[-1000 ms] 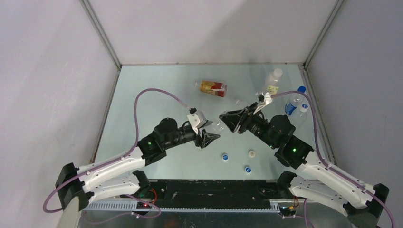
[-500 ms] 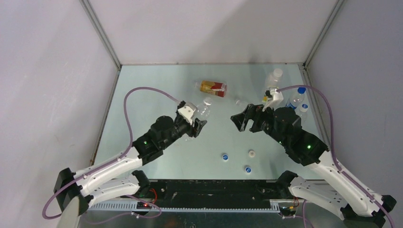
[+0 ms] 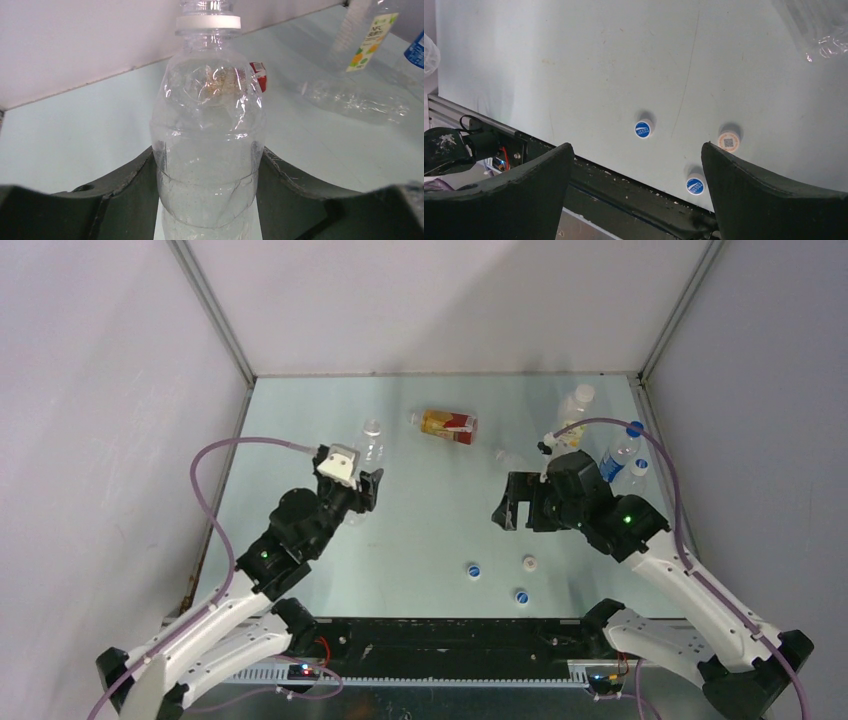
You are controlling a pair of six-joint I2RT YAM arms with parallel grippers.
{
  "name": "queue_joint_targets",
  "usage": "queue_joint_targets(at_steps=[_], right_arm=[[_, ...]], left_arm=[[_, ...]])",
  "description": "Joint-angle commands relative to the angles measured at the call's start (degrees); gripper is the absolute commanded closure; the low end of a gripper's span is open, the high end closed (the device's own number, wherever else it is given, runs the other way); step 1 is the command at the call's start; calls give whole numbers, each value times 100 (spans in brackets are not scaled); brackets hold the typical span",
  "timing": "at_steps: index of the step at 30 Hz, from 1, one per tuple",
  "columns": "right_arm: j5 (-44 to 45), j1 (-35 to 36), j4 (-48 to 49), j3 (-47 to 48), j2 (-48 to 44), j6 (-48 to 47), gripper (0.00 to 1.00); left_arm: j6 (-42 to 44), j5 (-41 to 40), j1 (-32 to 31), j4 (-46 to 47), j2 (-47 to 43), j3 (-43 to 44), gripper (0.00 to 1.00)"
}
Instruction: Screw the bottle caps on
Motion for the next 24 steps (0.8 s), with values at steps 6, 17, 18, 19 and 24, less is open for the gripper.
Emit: queue_joint_targets(at_steps=[6,17,18,19,24], right_arm=[[143,238,-375,-4,705,54,8],[815,1681,-327,-4,2188,694,23],[803,1727,-278,-6,2351,713,25],[808,1813,-183,-5,2444,733,26],[719,1967,263,-5,3124,810,32]], left_arm=[[304,-521,87,-327,-510,-211,61],[307,-700,94,-237,-466,-433,59],[298,-694,92,-263,-437,-411,59],[289,-678,94,-271,-382,-383,59],[255,-615,94,-239,-336,-374,59]])
